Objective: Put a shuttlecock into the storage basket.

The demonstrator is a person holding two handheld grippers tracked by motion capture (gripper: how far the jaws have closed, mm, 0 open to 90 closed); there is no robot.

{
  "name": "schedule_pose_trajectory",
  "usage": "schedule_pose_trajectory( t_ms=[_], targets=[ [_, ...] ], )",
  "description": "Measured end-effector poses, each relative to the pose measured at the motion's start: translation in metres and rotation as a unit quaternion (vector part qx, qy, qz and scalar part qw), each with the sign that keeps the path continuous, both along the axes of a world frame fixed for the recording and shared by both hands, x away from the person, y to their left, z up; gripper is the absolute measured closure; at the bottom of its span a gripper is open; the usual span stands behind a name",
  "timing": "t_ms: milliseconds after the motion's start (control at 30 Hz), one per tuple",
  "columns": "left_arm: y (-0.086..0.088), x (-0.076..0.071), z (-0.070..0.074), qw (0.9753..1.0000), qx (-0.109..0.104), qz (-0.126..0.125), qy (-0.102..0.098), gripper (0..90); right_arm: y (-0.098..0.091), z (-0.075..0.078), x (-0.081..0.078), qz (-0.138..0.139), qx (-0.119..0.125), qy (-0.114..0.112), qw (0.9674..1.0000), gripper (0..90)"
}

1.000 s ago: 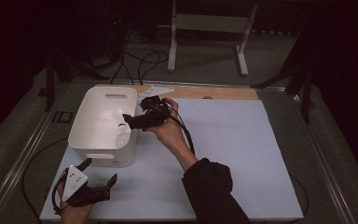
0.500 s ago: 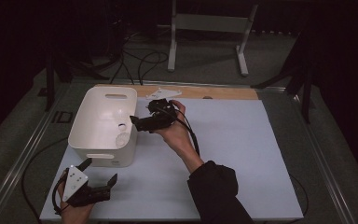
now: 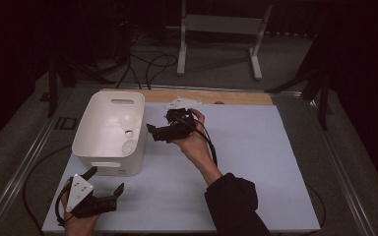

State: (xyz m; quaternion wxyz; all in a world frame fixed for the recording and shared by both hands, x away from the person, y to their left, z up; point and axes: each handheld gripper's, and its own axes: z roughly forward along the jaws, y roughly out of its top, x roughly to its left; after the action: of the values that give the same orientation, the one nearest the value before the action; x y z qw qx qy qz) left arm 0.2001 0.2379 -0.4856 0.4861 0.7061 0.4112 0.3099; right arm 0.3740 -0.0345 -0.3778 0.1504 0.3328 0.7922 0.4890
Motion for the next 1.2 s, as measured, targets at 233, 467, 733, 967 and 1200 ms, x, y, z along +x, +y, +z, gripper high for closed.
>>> schedule_pose_trajectory(
  t_ms=[233,467,733,967,1200],
  targets=[
    [0.0,0.0,0.0,1.0,0.001,0.0,0.001,0.3,-0.013,-0.002,-0.003,-0.012,0.003,-0.001,0.9999,9.6],
    [0.0,0.0,0.0,1.0,0.003,0.0,0.002,0.3,-0.025,-0.005,-0.006,-0.02,0.005,-0.001,0.9998,9.6],
    [0.0,0.0,0.0,1.0,0.001,0.0,0.0,0.3,-0.042,-0.011,-0.014,-0.029,0.003,-0.006,0.9996,9.6],
    [0.0,0.0,0.0,1.0,0.001,0.001,-0.001,0.3,-0.07,-0.018,-0.026,-0.051,0.006,-0.006,0.9987,9.5],
    [0.0,0.0,0.0,1.0,0.0,0.001,-0.001,0.3,-0.101,-0.029,-0.039,-0.073,0.003,-0.002,0.9973,9.6]
  ],
)
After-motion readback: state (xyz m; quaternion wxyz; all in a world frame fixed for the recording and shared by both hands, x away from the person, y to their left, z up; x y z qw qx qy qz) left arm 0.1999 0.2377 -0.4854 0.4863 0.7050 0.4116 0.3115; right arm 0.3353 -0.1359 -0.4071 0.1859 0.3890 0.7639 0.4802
